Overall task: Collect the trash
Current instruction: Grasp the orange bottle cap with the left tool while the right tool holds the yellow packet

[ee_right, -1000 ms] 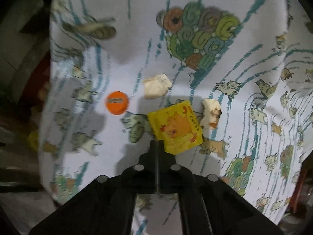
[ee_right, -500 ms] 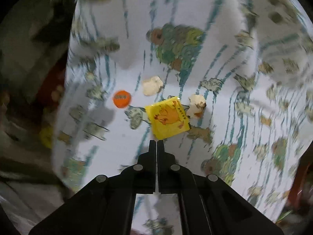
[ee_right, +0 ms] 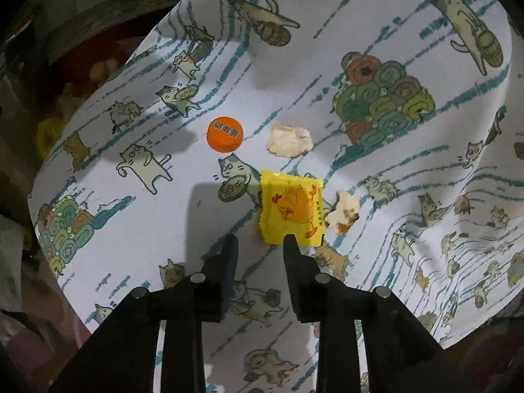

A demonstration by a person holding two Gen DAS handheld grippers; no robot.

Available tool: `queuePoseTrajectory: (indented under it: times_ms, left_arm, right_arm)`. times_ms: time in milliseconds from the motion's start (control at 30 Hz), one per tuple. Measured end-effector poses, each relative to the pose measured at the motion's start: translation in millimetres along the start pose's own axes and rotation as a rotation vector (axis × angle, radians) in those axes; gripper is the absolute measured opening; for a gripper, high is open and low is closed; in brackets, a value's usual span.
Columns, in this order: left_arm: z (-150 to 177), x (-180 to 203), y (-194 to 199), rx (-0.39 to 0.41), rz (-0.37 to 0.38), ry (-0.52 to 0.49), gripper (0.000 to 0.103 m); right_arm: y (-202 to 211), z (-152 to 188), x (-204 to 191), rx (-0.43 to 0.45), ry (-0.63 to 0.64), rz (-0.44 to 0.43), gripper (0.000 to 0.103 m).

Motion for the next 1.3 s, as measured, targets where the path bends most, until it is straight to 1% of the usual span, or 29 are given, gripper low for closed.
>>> queuePoseTrajectory:
  times_ms: [100, 233, 267, 300, 367, 433, 467, 600, 700, 733, 767, 800, 833, 867, 900, 933, 967, 1000, 1033, 1100, 1167, 1233, 1300]
  left_arm:
    - [-1.0, -1.0, -2.1, -0.005, -0.006, 0.005, 0.103]
    - [-1.2, -0.8, -5.7, -0.015, -0.013, 0.008, 0.103]
    - [-1.2, -0.6, -6.0, -0.016, -0.015, 0.008, 0.103]
    - [-1.3, -0.2, -6.3, -0.015, -0.017, 0.007, 0.103]
    - [-1.5, -0.3, -6.2, -0.014, -0.018, 0.006, 0.103]
    - [-1.5, 0.6, -6.1, -0.012, -0.020, 0.001, 0.103]
    - [-1.5, 0.7, -5.7, -0.010, -0.022, 0.000, 0.103]
    - [-1.5, 2.3, -5.5, -0.005, -0.024, -0.010, 0.103]
    - [-1.0, 4.3, -9.0, -0.023, -0.005, -0.011, 0.102]
    - [-0.9, 5.7, -11.5, -0.040, 0.019, -0.009, 0.100]
    - [-0.7, 7.9, -14.2, -0.057, 0.043, -0.008, 0.097]
    - [-1.5, 12.1, -19.5, -0.088, 0.084, -0.016, 0.093]
    - [-2.1, 17.2, -24.6, -0.111, 0.111, -0.032, 0.091]
    - [-2.3, 21.7, -28.9, -0.121, 0.121, -0.048, 0.084]
    - [-3.1, 29.9, -38.3, -0.149, 0.123, -0.076, 0.077]
    - [-3.4, 35.8, -45.4, -0.169, 0.123, -0.094, 0.075]
    - [-3.8, 40.6, -53.6, -0.193, 0.125, -0.111, 0.070]
    - [-4.4, 46.8, -66.5, -0.228, 0.123, -0.131, 0.067]
    - [-4.6, 50.8, -76.3, -0.247, 0.110, -0.141, 0.066]
    - [-4.2, 56.6, -93.4, -0.269, 0.078, -0.155, 0.066]
    - [-4.5, 60.2, -106.9, -0.289, 0.064, -0.169, 0.064]
    - [-3.2, 65.8, -122.2, -0.306, 0.037, -0.200, 0.059]
    - [-2.5, 71.4, -131.3, -0.311, 0.017, -0.228, 0.052]
  right_arm:
    - [0.0, 0.0, 8.7, -0.001, -0.012, -0.025, 0.029]
    - [-7.9, -3.0, 7.6, -0.015, 0.012, -0.009, 0.028]
    - [-10.5, -4.9, 0.7, -0.018, 0.011, -0.010, 0.018]
    - [-10.9, -5.5, 1.7, -0.016, 0.005, -0.013, 0.005]
    - [-15.4, -7.0, 6.8, -0.027, -0.029, -0.019, 0.002]
    - [-13.7, -6.4, 16.5, -0.004, -0.077, -0.019, 0.001]
    - [-8.9, -5.2, 23.9, 0.017, -0.110, -0.043, 0.001]
    - [38.5, 16.1, 56.0, 0.143, -0.257, -0.216, 0.000]
    - [77.5, 38.2, 75.2, 0.232, -0.314, -0.287, 0.000]
    - [93.2, 46.0, 80.2, 0.269, -0.335, -0.311, 0.000]
    - [105.3, 53.9, 80.2, 0.296, -0.353, -0.328, 0.000]
    - [118.2, 64.8, 86.1, 0.329, -0.374, -0.352, 0.001]
    - [128.2, 70.1, 86.0, 0.348, -0.388, -0.359, 0.001]
    - [138.6, 80.8, 88.6, 0.371, -0.407, -0.365, 0.001]
    - [143.3, 88.3, 91.1, 0.388, -0.423, -0.372, 0.001]
    - [147.1, 97.7, 93.4, 0.403, -0.445, -0.379, 0.001]
    - [151.6, 102.9, 93.8, 0.410, -0.460, -0.378, 0.001]
    - [153.1, 109.8, 95.2, 0.416, -0.474, -0.371, 0.001]
    - [152.6, 114.9, 96.9, 0.418, -0.487, -0.361, 0.001]
    - [151.5, 121.4, 103.0, 0.417, -0.506, -0.334, 0.001]
    - [150.6, 124.3, 109.3, 0.419, -0.521, -0.335, 0.001]
    - [148.7, 127.0, 115.7, 0.418, -0.535, -0.339, 0.001]
    - [142.8, 129.9, 121.2, 0.408, -0.548, -0.325, 0.001]
Point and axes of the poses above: each gripper's, at about its wrist camera, not at the fingertips, and y roughly against the way its jaws point, x to its right, z to its underside, the point moved 2 cm from there along -y, roughly the way its jaws point, and after that the axes turned 15 degrees about -x, right-handed, at the moved point
